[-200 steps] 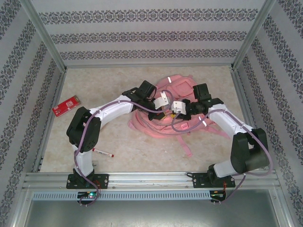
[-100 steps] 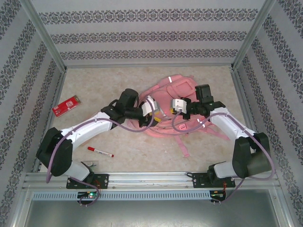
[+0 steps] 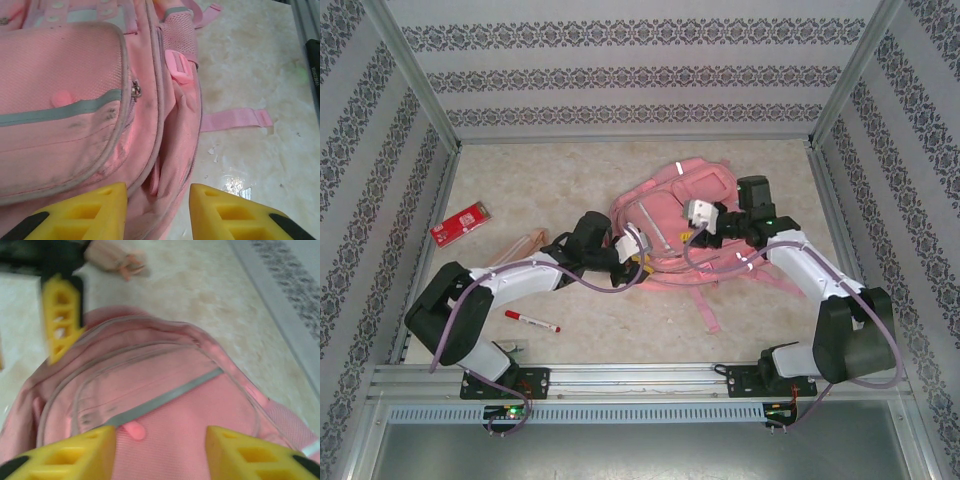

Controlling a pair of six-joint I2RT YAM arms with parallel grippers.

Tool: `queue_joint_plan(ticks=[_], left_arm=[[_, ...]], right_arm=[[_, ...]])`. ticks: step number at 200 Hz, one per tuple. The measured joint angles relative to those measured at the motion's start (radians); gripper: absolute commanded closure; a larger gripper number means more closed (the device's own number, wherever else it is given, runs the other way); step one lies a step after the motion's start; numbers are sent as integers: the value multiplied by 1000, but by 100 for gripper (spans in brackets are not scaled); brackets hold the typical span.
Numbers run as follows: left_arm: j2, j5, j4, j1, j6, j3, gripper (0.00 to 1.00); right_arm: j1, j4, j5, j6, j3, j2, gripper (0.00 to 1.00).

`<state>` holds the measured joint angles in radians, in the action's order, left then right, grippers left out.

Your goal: Pack the student bag

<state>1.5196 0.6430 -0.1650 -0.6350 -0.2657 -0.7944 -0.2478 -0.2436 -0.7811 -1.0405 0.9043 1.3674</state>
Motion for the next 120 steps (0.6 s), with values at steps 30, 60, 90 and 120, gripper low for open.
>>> queue_joint_plan(ticks=[30, 60, 90, 120], left_arm=[[-117, -90, -2, 0, 92, 67, 54], [-207, -162, -2, 2, 194, 114, 53], [-266, -179, -2, 2, 249, 165, 53], [-289, -184, -2, 2, 264, 193, 53]], right_arm=[[-153, -89, 137, -108, 0, 8, 41], [-234, -105, 318, -142, 2, 87, 41], [-257, -76, 459, -115, 11, 183, 59], [-314, -6, 566, -29, 24, 251, 100]])
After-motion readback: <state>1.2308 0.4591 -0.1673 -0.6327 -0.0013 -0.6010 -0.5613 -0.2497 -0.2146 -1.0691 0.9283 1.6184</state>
